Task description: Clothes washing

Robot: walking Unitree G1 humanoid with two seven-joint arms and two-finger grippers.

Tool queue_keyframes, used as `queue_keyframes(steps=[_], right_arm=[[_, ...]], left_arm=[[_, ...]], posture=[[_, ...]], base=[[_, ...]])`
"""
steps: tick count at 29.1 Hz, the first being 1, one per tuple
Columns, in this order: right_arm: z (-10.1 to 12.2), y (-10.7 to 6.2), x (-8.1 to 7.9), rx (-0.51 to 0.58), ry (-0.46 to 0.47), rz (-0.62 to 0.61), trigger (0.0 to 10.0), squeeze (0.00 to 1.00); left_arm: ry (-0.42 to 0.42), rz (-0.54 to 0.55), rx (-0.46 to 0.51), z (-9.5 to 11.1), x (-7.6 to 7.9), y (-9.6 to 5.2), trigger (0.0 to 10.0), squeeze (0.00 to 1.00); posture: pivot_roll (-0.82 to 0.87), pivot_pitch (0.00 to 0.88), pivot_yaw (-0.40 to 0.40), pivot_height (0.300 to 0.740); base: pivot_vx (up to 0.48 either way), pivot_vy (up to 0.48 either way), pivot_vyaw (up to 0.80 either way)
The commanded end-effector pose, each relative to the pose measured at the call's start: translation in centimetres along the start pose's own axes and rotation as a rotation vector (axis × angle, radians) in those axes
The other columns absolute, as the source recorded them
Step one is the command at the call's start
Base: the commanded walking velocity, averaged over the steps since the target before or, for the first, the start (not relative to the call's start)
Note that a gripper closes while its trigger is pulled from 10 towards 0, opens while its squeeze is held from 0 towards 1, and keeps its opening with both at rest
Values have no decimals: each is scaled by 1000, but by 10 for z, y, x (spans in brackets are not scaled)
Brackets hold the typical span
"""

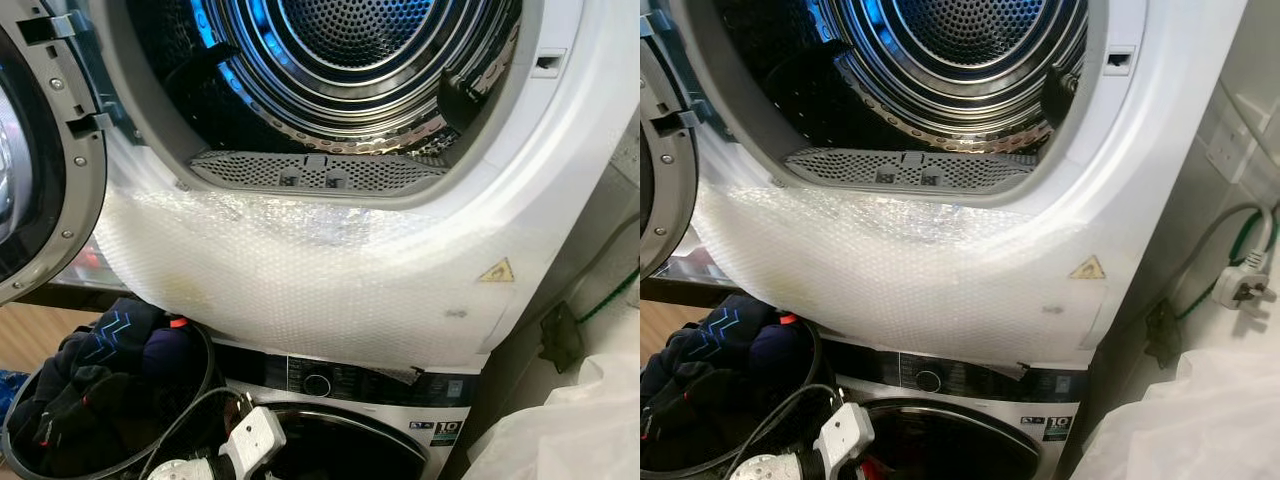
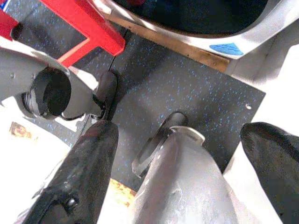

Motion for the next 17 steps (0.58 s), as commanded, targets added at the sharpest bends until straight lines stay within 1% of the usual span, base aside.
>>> queue_keyframes(steps=[1, 2, 3, 4, 5, 7, 8, 10, 11, 12, 13, 14, 15, 16, 17], right_arm=[[-1, 0, -2, -8, -5, 1, 10000, 0], [-2, 0, -2, -9, -2, -2, 10000, 0], [-3, 0, -1, -9, 4, -6, 10000, 0], [-4, 0, -1, -8, 9, -8, 10000, 0], [-4, 0, -1, -8, 14, -9, 10000, 0], [-5, 0, 0, -9, 15, -8, 10000, 0], [-5, -1, 0, -10, 12, -8, 10000, 0], [-5, -1, 0, -11, 10, -8, 10000, 0], [-5, -1, 1, -10, 12, -9, 10000, 0], [-4, -1, 1, -8, 15, -11, 10000, 0], [-1, 0, 0, -4, 13, -10, 10000, 0], [-1, 0, 0, -3, 12, -9, 10000, 0], [2, 0, 0, 1, 12, -9, 10000, 0], [4, 1, 0, 5, 9, -9, 10000, 0], [4, 1, 0, 5, 9, -9, 10000, 0]], left_arm=[[33, 113, 16, 8, -4, -10, 10000, 0], [44, 224, 56, 13, -8, -16, 10000, 0], [39, 368, 99, 20, -13, -25, 10000, 0], [23, 429, 115, 22, -15, -31, 10000, 0], [14, 536, 134, 25, -20, -40, 10000, 0], [19, 621, 151, 28, -24, -49, 10000, 0], [31, 701, 185, 35, -30, -56, 10000, 0], [35, 783, 183, 42, -37, -63, 10000, 0], [26, 833, 207, 47, -41, -67, 10000, 0], [30, 972, 235, 55, -52, -79, 10000, 0], [17, 1104, 251, 59, -61, -92, 10000, 0], [13, 1141, 251, 59, -64, -96, 10000, 0], [-14, 1229, 256, 59, -72, -107, 10000, 0], [-62, 1307, 255, 56, -79, -118, 10000, 0], [-62, 1307, 255, 56, -79, -118, 10000, 0]], posture=[[97, 0, 77, 740], [100, 0, 81, 740], [106, 0, 81, 740], [115, 0, 81, 740], [128, 0, 75, 740], [132, 0, 74, 740], [147, 0, 71, 740], [161, 0, 69, 740], [171, 0, 67, 740], [179, 0, 66, 740], [189, 0, 63, 740], [189, 0, 63, 740], [197, 0, 61, 740], [201, 0, 59, 740], [201, 0, 59, 740]], base=[[0, 0, 0], [0, 0, 0], [0, 0, 0], [0, 0, 0], [0, 0, 0], [0, 0, 0], [0, 0, 0], [0, 0, 0], [0, 0, 0], [0, 0, 0], [0, 0, 0], [0, 0, 0], [0, 0, 0], [0, 0, 0], [0, 0, 0]])
Point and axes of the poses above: a point about 5 cm out from each wrist's last joint towards the gripper, its own y axis pointing out of the wrist towards the gripper, its own z axis along the axis of the wrist's last joint, x = y × z, the point moved 1 cm from there along y, pointing out of the wrist towards the gripper, and after that the axes turned 8 degrees about -y, right-handed, at the moved point
